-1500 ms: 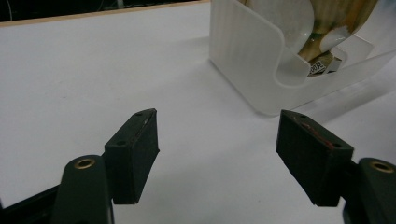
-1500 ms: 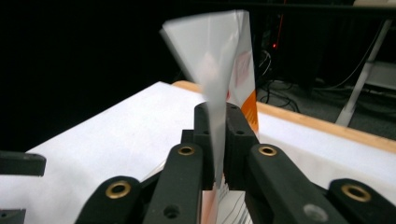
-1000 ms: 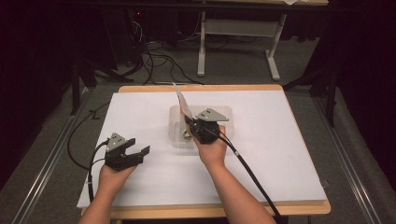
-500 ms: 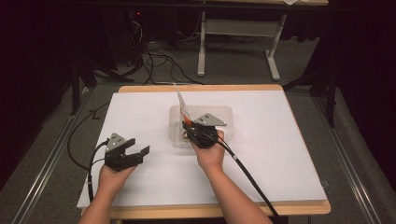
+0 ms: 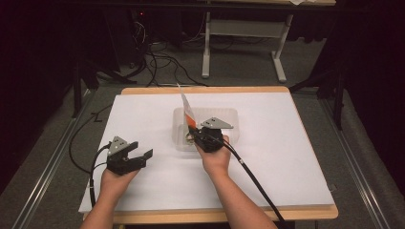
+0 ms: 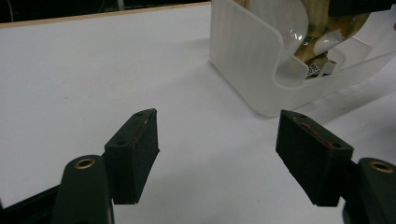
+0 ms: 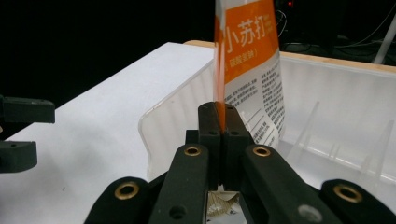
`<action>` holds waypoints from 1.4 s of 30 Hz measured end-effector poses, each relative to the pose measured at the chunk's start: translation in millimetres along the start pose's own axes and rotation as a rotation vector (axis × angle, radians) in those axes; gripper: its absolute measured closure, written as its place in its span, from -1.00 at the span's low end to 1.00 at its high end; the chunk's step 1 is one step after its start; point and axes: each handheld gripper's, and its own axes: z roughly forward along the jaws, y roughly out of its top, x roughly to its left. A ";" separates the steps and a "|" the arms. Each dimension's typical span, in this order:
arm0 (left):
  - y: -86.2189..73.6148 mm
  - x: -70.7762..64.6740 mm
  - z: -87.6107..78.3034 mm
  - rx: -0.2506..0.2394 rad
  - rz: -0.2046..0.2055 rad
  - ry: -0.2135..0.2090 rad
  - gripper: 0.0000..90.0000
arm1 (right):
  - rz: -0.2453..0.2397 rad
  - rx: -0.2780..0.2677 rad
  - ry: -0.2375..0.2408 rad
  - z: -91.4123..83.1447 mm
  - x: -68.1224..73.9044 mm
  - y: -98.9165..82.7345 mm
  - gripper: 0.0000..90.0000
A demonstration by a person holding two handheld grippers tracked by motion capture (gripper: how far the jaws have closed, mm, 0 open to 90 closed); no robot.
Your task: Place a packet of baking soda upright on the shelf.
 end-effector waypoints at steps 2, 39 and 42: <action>0.0 0.3 0.0 0.001 -0.001 -0.001 -0.33 | -0.006 -0.002 -0.001 0.9 1.5 -2.3 1.00; -0.2 -1.0 1.1 0.009 0.010 -0.001 -0.33 | -0.047 -0.001 -0.018 -0.7 8.0 2.4 0.82; -0.1 -0.9 1.6 0.004 0.009 -0.004 -0.33 | -0.040 -0.006 -0.008 -4.4 8.1 5.1 0.55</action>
